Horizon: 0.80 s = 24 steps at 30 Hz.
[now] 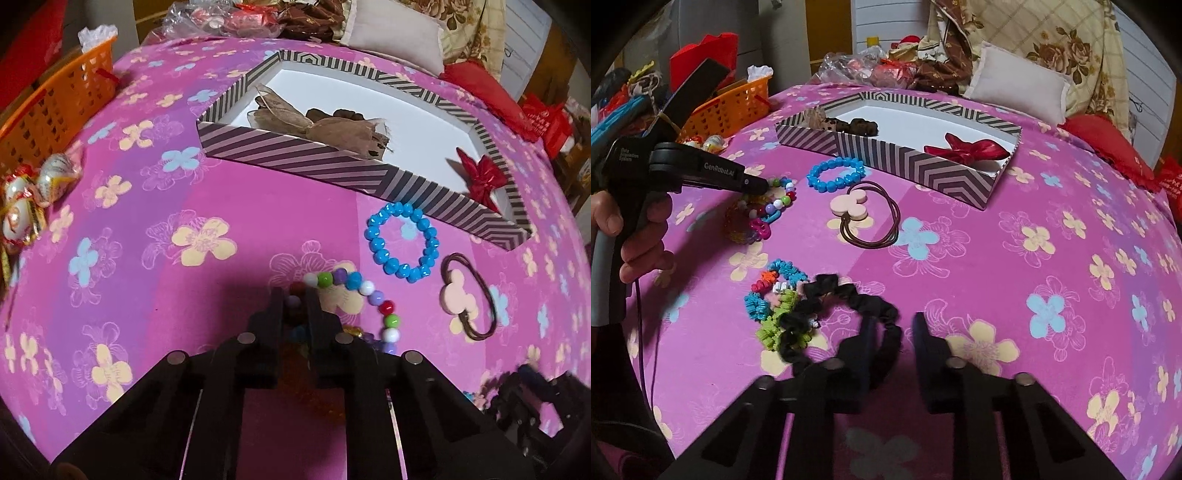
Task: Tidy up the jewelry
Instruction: 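Grasp the multicolour bead bracelet with left tool while right tool grasps black scrunchie, then carry the bracelet and scrunchie into the striped tray and open both tools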
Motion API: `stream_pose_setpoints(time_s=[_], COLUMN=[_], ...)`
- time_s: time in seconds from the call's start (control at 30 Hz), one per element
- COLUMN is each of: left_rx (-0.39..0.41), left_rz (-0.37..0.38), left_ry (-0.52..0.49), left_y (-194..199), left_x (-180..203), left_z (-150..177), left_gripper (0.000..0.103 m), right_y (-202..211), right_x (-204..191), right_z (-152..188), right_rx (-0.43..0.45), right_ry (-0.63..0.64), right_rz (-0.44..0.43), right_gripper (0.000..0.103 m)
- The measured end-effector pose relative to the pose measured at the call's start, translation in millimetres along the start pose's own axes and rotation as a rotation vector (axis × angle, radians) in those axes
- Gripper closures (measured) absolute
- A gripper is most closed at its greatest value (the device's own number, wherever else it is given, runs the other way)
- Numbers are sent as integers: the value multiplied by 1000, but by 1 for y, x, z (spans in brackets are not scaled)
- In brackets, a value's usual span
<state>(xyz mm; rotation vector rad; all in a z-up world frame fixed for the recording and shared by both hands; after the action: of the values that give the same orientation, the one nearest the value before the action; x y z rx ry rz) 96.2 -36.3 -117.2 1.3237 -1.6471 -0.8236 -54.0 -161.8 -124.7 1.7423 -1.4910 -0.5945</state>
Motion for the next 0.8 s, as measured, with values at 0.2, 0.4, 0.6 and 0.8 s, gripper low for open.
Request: stream_pose_setpoints(time_s=[0.2, 0.4, 0.6, 0.8], left_rx=[-18, 36, 76, 128], left_rz=[86, 97, 99, 89], left_ry=[74, 47, 33, 19], left_y=[17, 49, 71, 93], left_x=[-6, 2, 9, 14], left_z=[-5, -11, -17, -28], left_gripper=[94, 94, 94, 94], right_y=[20, 37, 51, 39], right_x=[5, 9, 14, 19], right_z=[-11, -27, -47, -44], right_rx=[53, 101, 138, 93], right_ry=[-21, -49, -41, -70], right_rz=[1, -11, 1, -49], right_gripper=[91, 91, 91, 91])
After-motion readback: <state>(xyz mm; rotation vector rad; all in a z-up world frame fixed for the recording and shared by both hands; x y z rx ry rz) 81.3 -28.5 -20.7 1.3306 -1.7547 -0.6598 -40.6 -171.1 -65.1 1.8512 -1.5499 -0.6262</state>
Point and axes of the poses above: each gripper's, at about its wrist camera, not at the fingertips, and y roughly against the way its jaws point, x to its right, z to its underside, the point moved 8 cm from there along -y, roughly the way its jaws point, and after that the axes turned 13 degrees about y, right-handed, at the moved point
